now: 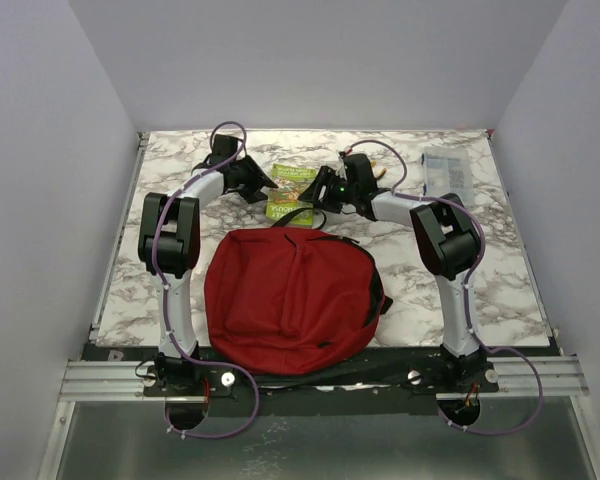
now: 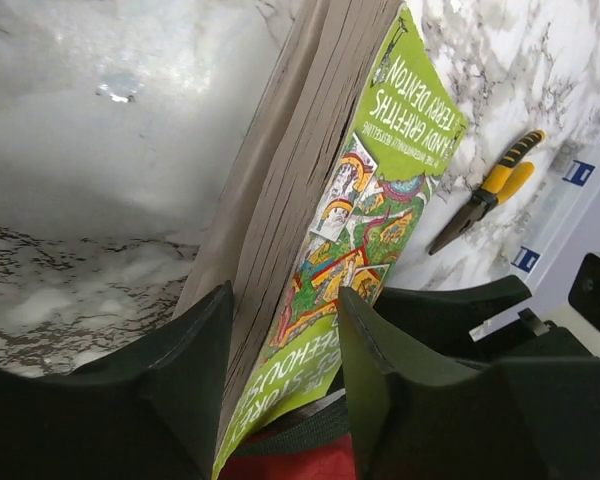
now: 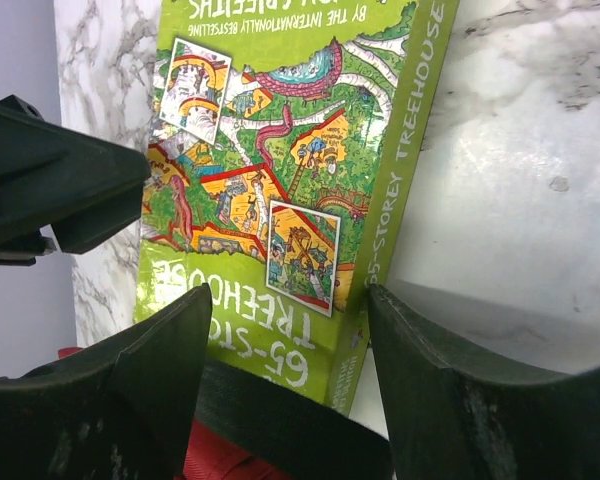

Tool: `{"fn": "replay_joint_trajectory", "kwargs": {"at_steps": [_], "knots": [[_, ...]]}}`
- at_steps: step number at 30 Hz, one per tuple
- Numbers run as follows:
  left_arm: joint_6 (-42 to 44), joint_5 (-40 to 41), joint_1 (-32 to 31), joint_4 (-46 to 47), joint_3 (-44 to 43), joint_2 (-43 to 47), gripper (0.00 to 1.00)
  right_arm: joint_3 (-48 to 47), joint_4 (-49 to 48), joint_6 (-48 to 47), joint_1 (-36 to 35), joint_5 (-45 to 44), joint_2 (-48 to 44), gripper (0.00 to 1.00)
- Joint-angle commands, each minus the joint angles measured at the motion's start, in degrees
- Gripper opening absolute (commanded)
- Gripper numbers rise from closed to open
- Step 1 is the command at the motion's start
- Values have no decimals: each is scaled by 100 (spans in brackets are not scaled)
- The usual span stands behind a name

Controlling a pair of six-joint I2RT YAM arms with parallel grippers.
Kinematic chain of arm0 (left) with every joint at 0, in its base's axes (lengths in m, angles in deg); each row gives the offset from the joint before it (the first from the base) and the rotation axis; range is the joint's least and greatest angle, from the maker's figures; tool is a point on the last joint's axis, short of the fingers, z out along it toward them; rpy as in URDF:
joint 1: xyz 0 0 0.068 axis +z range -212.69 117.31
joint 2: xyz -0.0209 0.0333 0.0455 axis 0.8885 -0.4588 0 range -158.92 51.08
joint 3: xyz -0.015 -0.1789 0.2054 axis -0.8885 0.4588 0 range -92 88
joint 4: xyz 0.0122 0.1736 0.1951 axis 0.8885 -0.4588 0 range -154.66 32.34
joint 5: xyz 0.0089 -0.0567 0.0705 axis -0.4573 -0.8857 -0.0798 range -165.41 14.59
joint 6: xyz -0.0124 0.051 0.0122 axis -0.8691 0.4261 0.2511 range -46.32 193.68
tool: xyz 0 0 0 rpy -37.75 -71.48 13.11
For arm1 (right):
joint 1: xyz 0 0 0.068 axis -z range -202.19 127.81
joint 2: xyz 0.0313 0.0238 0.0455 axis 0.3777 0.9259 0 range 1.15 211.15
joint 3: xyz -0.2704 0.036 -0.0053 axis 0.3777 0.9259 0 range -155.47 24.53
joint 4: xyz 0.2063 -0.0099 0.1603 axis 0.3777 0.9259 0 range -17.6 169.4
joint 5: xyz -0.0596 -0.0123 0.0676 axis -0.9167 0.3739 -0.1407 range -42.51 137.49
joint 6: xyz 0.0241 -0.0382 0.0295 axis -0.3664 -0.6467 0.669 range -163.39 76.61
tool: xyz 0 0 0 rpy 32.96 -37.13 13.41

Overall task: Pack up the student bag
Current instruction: Pick up the book from the center of the board.

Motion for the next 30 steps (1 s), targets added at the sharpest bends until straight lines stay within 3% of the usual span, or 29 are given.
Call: {"fn": "replay_joint_trajectory", "kwargs": {"at_steps": [1, 8, 10, 20, 30], "knots": [[217, -918, -294, 222, -268, 27, 43, 128, -658, 285, -88, 473, 36, 66], [523, -1021, -355, 250, -380, -44, 17, 229, -693, 299, 18, 576, -59, 66], [610, -967, -351, 170, -461, -34, 0, 418, -817, 401, 95, 554, -188, 66], [211, -1616, -288, 275, -589, 655, 0, 1961, -2874, 1837, 787, 1698, -1032, 74], [-1022, -1895, -210, 1731, 920, 2596, 0, 2938, -3317, 2249, 781, 1696, -2659, 77]]}}
